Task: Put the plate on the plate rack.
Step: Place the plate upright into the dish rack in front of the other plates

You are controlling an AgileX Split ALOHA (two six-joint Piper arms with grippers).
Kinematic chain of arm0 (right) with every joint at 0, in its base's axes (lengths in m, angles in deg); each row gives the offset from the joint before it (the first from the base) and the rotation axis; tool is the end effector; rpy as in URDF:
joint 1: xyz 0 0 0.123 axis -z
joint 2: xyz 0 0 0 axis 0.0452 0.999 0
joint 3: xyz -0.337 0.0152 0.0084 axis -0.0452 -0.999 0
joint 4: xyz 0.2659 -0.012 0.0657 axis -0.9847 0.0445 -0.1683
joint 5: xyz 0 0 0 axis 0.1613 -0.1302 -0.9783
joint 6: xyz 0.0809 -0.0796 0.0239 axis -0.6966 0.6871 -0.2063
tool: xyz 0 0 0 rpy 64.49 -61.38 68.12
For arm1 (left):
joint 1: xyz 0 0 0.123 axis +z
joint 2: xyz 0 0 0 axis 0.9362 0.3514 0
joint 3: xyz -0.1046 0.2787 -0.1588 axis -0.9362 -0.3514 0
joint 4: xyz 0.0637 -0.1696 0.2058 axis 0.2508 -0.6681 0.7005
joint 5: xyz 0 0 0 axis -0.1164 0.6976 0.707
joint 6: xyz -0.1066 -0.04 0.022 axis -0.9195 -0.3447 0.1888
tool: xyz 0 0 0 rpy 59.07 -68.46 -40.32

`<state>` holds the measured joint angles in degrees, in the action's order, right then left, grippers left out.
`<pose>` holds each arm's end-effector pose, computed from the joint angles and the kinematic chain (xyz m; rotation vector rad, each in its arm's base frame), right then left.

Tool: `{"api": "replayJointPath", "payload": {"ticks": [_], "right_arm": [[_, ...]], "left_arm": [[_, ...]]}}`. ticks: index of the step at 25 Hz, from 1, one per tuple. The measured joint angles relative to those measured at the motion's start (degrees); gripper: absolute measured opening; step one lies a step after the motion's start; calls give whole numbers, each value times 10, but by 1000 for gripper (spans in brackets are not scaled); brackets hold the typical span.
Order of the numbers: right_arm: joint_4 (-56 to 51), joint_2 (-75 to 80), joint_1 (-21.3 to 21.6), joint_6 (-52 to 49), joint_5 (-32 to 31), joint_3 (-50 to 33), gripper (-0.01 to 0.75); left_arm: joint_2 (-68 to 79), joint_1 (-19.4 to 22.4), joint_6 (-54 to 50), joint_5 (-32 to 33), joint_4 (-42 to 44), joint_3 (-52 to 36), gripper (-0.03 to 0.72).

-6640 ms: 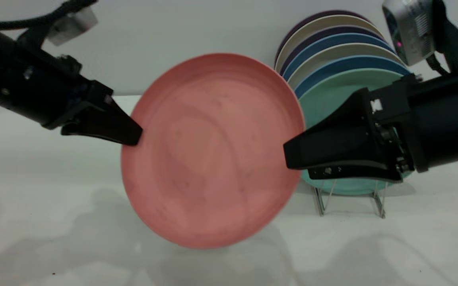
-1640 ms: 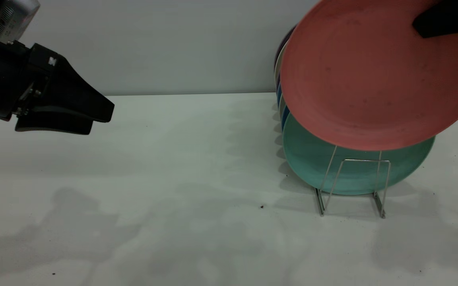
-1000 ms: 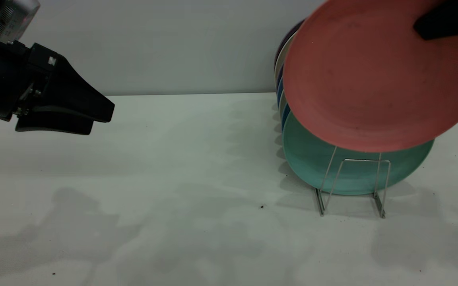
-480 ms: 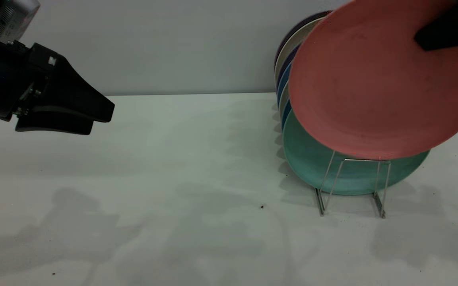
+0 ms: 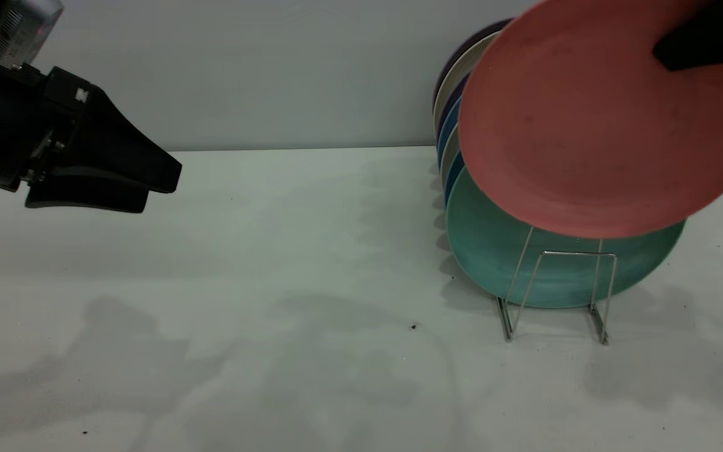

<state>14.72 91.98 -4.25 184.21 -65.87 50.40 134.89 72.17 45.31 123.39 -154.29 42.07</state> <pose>0.3413 0.0548 0.2614 -1.2355 1.8555 -0.0531 0.3379 -0.0563 0.1739 0.2756 2.5048 -0.8328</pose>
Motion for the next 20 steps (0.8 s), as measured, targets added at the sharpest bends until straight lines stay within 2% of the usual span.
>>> {"api": "replayJointPath", "payload": {"ticks": [6, 20], "right_arm": [[17, 5, -25, 0, 8, 7, 95], [24, 54, -25, 0, 17, 10, 95]], "left_arm": [[0, 0, -4, 1, 13, 0, 559], [0, 0, -6, 2, 14, 0, 559]]}}
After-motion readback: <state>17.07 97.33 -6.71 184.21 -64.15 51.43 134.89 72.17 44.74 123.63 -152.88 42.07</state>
